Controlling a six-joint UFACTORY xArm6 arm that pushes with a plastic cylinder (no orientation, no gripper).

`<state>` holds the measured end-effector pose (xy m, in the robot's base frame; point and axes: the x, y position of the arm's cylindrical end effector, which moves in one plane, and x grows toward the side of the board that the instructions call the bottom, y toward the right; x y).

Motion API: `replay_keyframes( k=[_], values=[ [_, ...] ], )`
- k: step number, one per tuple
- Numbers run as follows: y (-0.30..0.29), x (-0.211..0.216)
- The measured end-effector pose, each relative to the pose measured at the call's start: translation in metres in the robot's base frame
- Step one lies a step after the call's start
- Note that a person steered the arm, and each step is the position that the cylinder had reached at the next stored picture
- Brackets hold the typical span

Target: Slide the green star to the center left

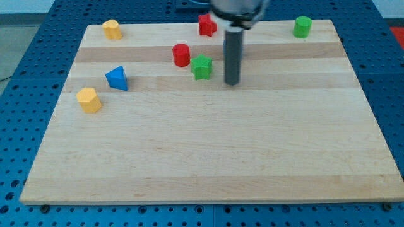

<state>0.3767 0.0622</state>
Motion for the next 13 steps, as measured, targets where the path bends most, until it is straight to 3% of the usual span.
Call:
replay_keyframes(
  k=[1, 3, 4, 5, 6, 9, 11, 13],
  values=[
    [-0.020, -0.018],
    [-0.136, -0.020],
    [-0.129, -0.020],
    [-0.056, -0.032],
    [-0.050, -0.058],
    [-0.211, -0.055],
    [-0.264, -0.048],
    [-0.277, -0.048]
  ],
)
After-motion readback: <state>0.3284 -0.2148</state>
